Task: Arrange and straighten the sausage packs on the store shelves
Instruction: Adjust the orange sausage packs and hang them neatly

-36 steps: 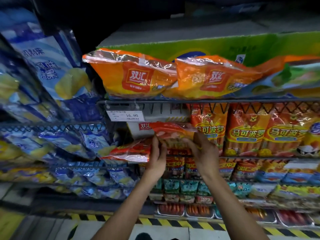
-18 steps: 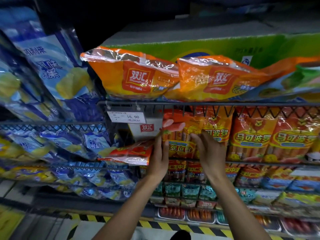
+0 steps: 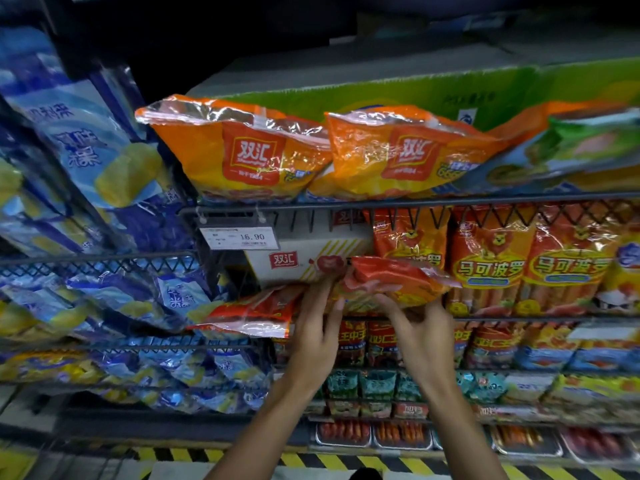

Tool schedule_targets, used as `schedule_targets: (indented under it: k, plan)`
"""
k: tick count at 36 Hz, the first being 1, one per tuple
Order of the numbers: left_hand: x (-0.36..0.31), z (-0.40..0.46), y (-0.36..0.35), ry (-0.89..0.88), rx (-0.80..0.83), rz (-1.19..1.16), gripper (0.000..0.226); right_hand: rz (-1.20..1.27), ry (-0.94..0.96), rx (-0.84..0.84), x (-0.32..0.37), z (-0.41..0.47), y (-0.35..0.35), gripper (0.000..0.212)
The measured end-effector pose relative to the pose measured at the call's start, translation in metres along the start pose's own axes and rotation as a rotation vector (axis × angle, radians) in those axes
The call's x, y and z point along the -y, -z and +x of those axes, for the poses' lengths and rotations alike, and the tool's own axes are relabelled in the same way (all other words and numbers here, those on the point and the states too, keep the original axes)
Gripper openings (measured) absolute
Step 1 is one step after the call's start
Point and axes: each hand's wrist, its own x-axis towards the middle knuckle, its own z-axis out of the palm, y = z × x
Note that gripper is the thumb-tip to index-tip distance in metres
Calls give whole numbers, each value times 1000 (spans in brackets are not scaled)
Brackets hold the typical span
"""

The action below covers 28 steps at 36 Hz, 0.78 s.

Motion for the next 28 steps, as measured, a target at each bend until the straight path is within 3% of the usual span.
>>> schedule_targets:
  k: [5,9,11,14,17,22,25,28]
  plan:
    - [-31,-9,-5,-230,-62,46,49,281,-201,-308,11,-25,0,38]
    - [-38,-35,-14,-347,-124,0,33,474,-426,-428,1,-28,11,55]
    - [-41,-50,-18,-242,-58,-59,26,716,-455,-415,-2,-27,18,47]
    - [-40,-59,-24,154,217,-90,26,932,-508,-390,2,-30,27,48]
    - [-44,-51,-35,446,427,-266,66,1107,-556,-336,2,-34,28,46]
    - [-74,-33,-46,516,292,-619,45,1210,-628,-202,0,-42,18,48]
    - [-77,-30,-44,511,150,-668,38,1244,-635,-93,-1,-44,13,47]
    - [-75,-26,-35,472,39,-676,38,1093,-649,20,-4,-47,9,50]
